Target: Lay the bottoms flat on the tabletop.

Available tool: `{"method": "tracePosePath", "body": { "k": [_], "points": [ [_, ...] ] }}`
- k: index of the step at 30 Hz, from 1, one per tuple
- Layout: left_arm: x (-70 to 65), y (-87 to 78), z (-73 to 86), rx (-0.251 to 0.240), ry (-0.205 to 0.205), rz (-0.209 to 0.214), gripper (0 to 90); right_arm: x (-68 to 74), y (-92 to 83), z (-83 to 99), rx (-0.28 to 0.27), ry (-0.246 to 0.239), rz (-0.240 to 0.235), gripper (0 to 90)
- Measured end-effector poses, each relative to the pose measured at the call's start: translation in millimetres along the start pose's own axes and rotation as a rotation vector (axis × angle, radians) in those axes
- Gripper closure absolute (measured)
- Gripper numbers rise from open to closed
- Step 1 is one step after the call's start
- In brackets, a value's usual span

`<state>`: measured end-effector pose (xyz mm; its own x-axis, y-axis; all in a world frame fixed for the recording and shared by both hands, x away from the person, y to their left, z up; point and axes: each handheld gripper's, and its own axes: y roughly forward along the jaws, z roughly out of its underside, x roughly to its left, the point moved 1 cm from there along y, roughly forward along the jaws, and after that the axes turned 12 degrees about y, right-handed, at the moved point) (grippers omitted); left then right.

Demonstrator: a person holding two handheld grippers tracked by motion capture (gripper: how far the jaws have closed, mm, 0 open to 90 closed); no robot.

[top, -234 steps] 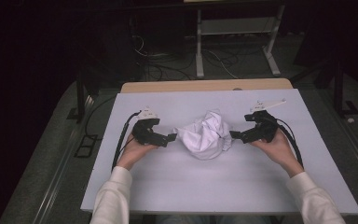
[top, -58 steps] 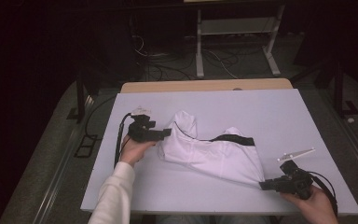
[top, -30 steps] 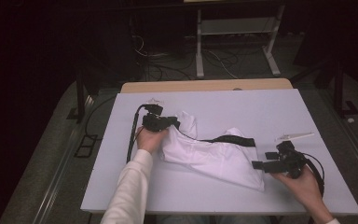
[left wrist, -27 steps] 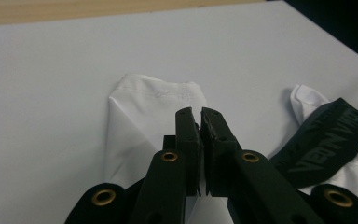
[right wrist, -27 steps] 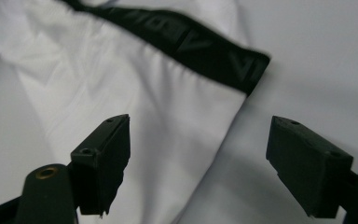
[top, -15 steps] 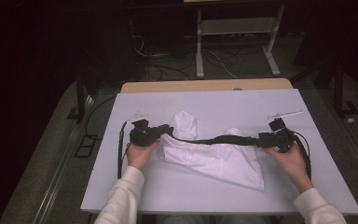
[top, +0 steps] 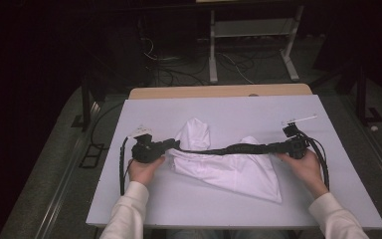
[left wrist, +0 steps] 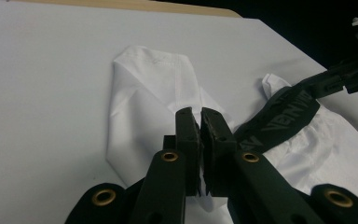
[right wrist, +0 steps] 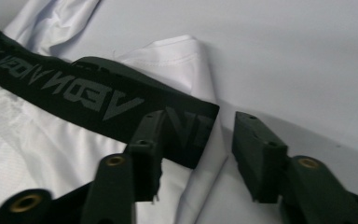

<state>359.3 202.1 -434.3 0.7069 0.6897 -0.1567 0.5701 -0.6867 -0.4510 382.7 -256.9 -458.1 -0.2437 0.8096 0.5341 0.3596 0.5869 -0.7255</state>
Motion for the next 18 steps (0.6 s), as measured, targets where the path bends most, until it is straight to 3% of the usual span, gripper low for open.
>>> {"method": "tracePosePath", "body": {
  "k": [5, 10, 14, 18],
  "points": [
    [-0.9, -4.8, 2.4, -0.001, -0.007, -0.001, 85.4, 0.0, 0.3, 0.7, 0.013, 0.018, -0.050, 66.7],
    [-1.1, -8.2, 4.8, 0.000, -0.012, 0.002, 85.3, 1.5, 3.2, 2.2, 0.039, 0.038, -0.061, 66.8],
    [-0.9, -8.8, 6.2, 0.011, -0.017, 0.008, 85.1, 0.4, 6.3, 1.5, 0.053, 0.052, -0.083, 61.2],
    [-0.8, -8.0, 6.7, 0.018, -0.015, 0.010, 85.1, -1.6, 8.1, 1.0, 0.059, 0.062, -0.099, 64.9]
  ]
}}
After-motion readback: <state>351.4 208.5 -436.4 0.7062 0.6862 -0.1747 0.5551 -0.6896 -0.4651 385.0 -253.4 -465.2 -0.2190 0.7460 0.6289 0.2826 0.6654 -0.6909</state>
